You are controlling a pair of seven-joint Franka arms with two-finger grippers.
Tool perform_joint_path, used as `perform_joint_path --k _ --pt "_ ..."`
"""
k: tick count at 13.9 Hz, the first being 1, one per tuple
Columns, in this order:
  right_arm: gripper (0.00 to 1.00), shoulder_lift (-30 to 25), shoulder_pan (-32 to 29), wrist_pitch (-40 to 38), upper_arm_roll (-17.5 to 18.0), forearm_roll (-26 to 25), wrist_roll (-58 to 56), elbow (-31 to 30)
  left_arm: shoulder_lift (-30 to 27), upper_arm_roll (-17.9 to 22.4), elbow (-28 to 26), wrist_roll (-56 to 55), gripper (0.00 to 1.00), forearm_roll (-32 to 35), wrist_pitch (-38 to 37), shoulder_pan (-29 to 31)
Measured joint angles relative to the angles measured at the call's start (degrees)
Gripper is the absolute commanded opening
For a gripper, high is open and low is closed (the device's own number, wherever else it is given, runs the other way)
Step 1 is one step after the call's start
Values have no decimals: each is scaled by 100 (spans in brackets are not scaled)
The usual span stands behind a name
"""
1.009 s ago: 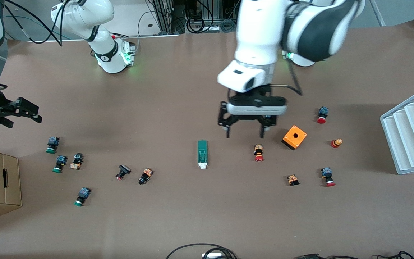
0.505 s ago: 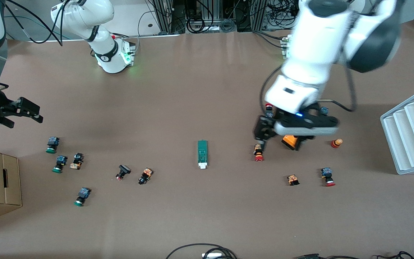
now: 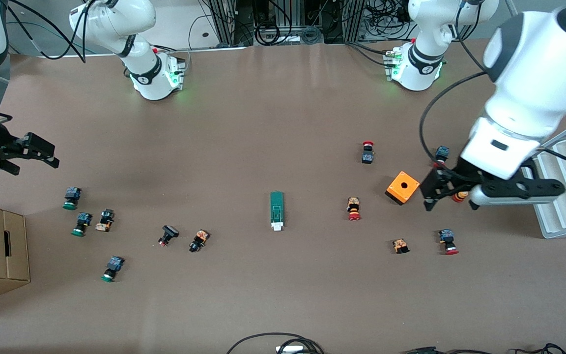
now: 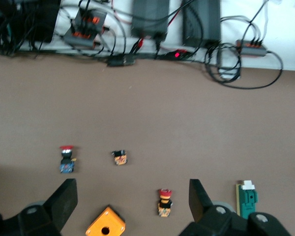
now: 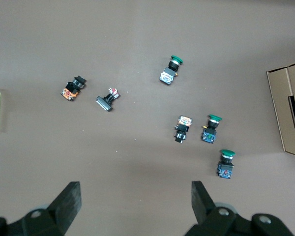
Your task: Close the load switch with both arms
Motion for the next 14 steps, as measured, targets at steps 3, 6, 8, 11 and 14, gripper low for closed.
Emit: perform_joint_path --k 3,6,8,11,14 --pt "100 0 15 0 0 0 0 1 -1 115 -120 286 100 -48 -477 252" --pt "100 0 18 0 0 0 0 1 -53 152 -220 900 100 -64 -846 658" --pt "100 0 19 0 0 0 0 2 -103 167 -236 1280 100 -109 -1116 991" --pt "100 0 19 0 0 0 0 4 -290 174 -238 1532 100 -259 -1346 1284" --pt "100 1 19 0 0 0 0 4 -568 164 -248 1535 100 -272 -1604 1304"
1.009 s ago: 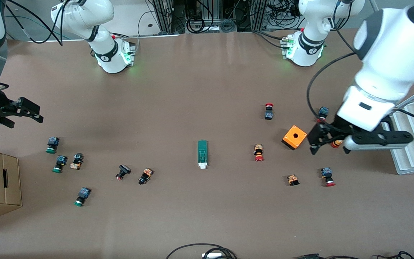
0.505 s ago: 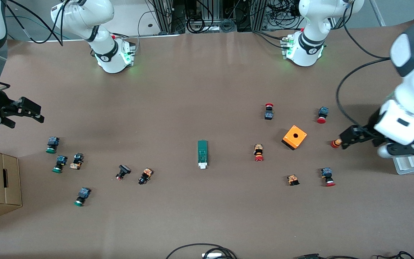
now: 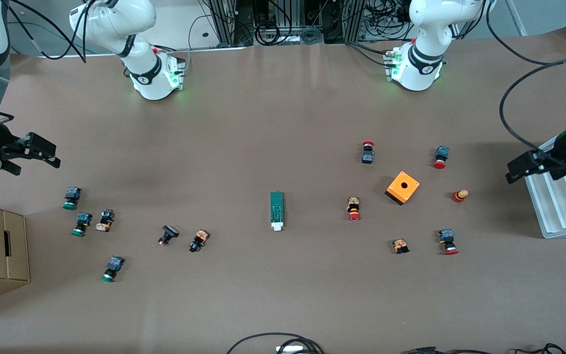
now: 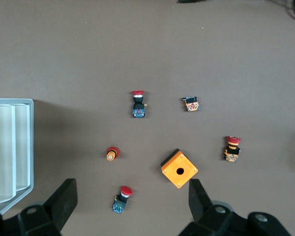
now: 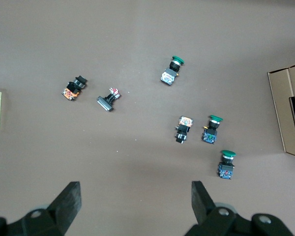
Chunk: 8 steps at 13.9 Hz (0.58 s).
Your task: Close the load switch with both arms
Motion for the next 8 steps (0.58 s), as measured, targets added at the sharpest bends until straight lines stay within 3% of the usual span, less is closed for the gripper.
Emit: perform_joint_path --k 8 --pt "100 2 0 0 0 0 0 0 -247 -42 -251 -263 100 -8 -71 -10"
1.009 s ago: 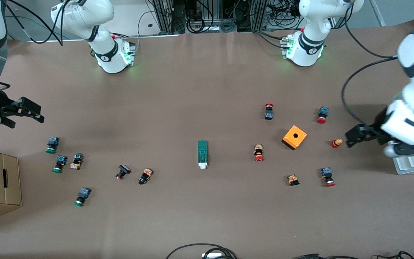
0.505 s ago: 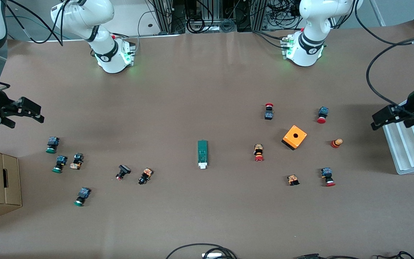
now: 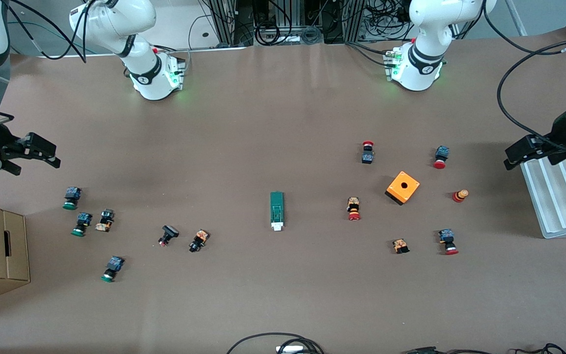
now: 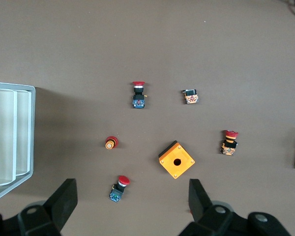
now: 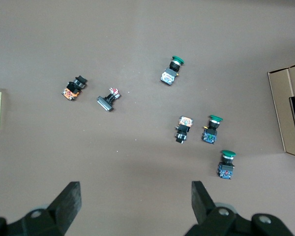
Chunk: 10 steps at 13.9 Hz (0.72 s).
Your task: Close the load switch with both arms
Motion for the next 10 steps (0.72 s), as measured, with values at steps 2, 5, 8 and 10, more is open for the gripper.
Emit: perform_joint_path --k 2,5,8,10 --pt "100 0 0 0 0 0 0 0 0 0 -20 -4 100 0 0 -1" --pt "100 0 0 0 0 0 0 0 15 1 -64 -4 100 -2 59 -1" --pt "100 0 0 0 0 0 0 0 24 3 -199 -4 100 -19 281 -2" --pt "100 0 1 0 0 0 0 0 27 82 -245 85 100 -19 314 -40"
